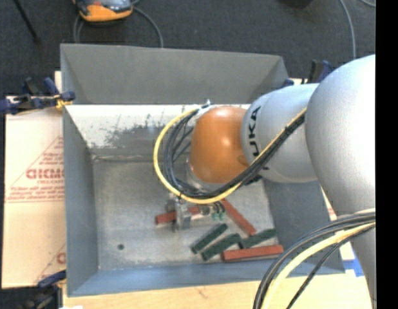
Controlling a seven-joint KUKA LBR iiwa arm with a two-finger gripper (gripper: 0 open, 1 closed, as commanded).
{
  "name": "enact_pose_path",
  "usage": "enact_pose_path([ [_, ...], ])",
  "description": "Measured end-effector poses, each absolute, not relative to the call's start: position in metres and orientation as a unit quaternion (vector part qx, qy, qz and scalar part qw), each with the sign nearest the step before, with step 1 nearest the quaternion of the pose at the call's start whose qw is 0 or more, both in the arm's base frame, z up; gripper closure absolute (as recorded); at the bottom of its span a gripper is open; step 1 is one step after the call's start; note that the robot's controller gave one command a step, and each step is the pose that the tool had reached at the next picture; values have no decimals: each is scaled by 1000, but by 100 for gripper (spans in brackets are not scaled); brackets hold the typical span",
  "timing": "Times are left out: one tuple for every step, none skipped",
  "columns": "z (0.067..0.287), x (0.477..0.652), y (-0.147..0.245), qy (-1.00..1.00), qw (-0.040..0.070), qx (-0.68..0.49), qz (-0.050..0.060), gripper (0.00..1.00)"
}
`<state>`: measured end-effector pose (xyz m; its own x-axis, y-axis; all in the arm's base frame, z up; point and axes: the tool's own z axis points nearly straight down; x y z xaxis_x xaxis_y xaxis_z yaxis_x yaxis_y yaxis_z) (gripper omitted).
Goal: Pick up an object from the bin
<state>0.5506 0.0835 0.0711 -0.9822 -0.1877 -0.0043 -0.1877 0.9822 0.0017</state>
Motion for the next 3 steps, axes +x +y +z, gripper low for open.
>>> enact_pose_path([
  [71, 551, 83, 996, 2, -94, 1, 100],
  [124, 559, 84, 996, -2, -90, -1, 100],
  [258, 536, 80, 996, 2, -94, 0, 100],
])
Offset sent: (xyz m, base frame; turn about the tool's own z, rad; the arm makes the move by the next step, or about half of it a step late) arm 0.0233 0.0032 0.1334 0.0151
